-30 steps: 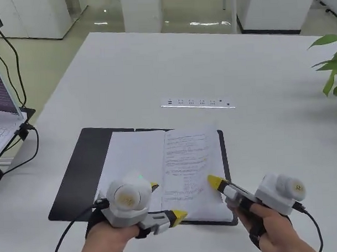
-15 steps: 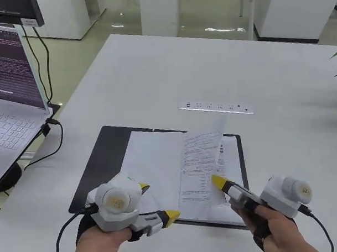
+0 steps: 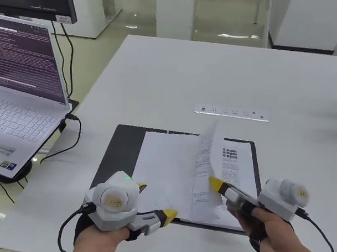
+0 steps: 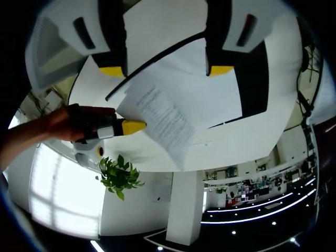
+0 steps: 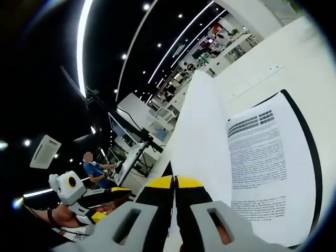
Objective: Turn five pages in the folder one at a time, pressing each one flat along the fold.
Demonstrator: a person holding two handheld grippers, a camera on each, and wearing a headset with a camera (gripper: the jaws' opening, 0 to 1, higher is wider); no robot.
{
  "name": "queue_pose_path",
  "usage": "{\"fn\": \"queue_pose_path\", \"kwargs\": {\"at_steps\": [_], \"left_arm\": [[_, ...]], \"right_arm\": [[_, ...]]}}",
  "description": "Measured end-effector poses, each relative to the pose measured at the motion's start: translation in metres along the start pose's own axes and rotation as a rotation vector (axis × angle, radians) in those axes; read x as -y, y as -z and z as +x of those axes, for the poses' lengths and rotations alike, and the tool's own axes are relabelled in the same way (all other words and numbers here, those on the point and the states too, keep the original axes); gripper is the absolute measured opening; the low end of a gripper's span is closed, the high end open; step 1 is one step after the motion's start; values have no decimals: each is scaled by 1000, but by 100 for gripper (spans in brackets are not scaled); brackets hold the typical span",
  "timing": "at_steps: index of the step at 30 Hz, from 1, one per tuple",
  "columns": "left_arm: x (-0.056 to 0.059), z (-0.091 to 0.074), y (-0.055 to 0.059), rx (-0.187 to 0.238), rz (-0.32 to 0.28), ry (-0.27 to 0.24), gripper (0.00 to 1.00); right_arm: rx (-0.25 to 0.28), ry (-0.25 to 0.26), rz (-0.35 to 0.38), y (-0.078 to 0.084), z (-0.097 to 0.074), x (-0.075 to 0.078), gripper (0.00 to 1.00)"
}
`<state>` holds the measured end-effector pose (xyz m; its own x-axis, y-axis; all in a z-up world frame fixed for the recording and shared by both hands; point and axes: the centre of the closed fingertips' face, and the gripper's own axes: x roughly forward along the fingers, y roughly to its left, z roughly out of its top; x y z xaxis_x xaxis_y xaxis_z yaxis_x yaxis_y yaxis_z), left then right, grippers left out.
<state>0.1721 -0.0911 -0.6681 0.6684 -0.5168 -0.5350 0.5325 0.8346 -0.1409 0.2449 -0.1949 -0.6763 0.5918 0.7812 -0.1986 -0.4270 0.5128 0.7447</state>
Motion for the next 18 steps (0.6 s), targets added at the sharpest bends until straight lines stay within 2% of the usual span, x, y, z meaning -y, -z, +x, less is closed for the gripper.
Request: {"fn": "queue_pose_path", "kwargs": {"at_steps": [8,13,18], "left_arm": [[-12,-9,1,13,-13,-20,61],[-19,-17,1,17,-22,-36,62],[-27,-25,2,27,-35,-55,62]], "right_arm": [[-18,-27,4,8,20,-14,0],[-28,-44,35,15,35,-22,0],[-53,-41,49,24,48,-26,0]]}}
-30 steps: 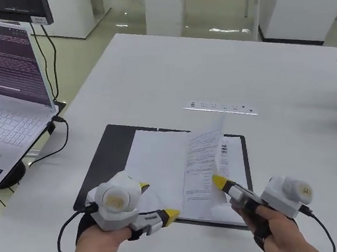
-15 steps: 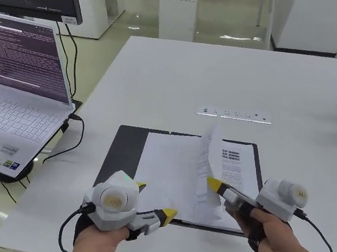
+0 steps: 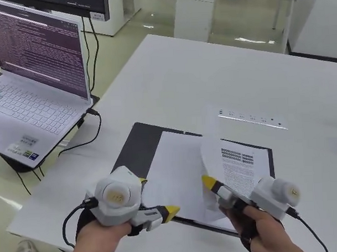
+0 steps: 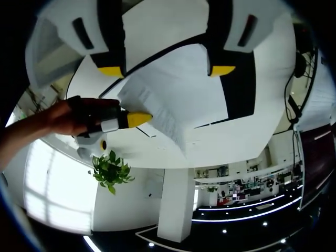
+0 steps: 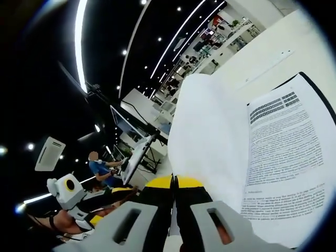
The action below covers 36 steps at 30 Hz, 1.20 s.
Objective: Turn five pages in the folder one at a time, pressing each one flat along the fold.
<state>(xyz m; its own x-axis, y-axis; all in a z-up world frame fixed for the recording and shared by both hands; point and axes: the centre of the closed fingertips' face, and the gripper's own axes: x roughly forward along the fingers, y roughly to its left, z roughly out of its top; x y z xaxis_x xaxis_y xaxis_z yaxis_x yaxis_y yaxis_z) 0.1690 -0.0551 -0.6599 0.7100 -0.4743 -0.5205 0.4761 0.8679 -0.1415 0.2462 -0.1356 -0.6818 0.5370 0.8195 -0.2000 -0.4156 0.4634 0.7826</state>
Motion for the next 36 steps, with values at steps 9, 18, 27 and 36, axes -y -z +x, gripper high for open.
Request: {"fn": "queue_pose_path", "kwargs": {"at_steps": [9,18,27,36], "left_arm": [[-8,-13,-3,24,-31,-29,63],[-15,-22,2,34,-69,-55,63],[-14,-25,3,47,-87,-58,62],[-21,-31,3,58,-111,-83,62]], "right_arm": [[-25,19,35,15,24,-7,0],[-35,34,108,32,50,-5,0],[-43,33,175,49,76,-11,0],[-55,39,220,61,101,-14,0]]}}
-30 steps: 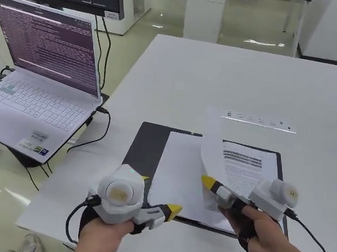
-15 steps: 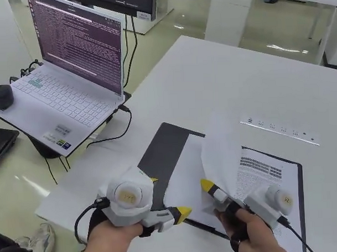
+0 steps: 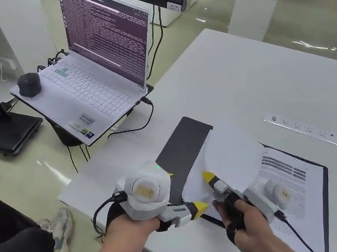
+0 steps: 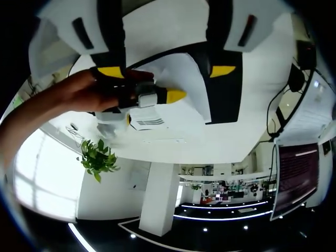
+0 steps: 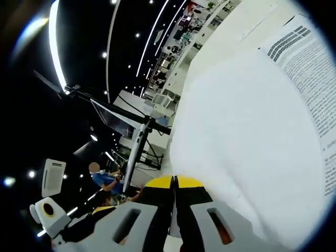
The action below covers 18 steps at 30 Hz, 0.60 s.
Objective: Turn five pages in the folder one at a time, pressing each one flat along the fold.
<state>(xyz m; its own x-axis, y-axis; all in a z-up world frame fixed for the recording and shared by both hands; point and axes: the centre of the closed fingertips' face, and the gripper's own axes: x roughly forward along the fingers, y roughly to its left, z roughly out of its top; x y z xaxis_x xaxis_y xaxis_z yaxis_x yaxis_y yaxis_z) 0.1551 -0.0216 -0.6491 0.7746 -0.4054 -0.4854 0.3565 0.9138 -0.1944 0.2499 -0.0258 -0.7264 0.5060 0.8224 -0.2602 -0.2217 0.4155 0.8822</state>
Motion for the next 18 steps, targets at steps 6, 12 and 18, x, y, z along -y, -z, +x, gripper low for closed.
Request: {"fn": "queue_pose_path", "kwargs": {"at_steps": [6,12,18], "left_arm": [[-4,-2,4,-3,-17,-13,62],[-3,-3,5,-7,-22,-17,62],[-5,1,7,-17,-23,-17,61]], "right_arm": [[-11,33,34,9,8,16,0],[-30,70,44,16,14,30,0],[-79,152,108,28,18,53,0]]}}
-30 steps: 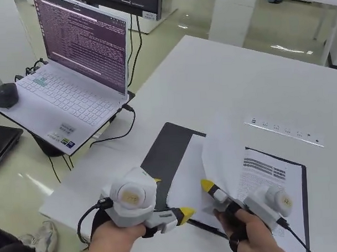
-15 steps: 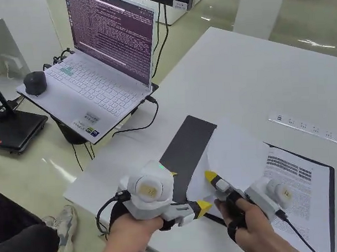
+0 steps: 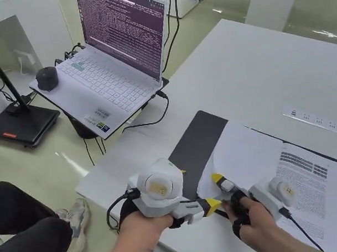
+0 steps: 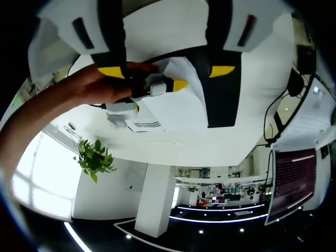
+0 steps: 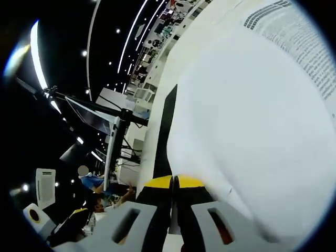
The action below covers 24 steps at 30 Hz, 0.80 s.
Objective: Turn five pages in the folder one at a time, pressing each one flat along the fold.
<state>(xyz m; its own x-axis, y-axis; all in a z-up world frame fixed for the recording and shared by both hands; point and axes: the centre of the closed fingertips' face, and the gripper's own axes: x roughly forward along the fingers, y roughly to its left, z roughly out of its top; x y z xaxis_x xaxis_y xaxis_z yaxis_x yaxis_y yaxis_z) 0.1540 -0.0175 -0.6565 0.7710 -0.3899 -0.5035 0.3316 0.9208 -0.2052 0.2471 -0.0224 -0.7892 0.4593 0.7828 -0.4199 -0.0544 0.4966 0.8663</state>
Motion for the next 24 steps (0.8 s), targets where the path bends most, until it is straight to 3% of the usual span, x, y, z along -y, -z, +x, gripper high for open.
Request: {"fn": "queue_pose_path", "kwargs": {"at_steps": [12,17,24], "left_arm": [[-2,2,2,0,-9,3,61],[2,2,2,1,-13,11,60],[4,7,9,-18,-9,17,58]], "right_arm": [[-18,-54,-86,10,-3,-13,18],[-36,-84,-170,13,-15,-19,26],[-55,-79,-236,14,-35,-13,27]]}}
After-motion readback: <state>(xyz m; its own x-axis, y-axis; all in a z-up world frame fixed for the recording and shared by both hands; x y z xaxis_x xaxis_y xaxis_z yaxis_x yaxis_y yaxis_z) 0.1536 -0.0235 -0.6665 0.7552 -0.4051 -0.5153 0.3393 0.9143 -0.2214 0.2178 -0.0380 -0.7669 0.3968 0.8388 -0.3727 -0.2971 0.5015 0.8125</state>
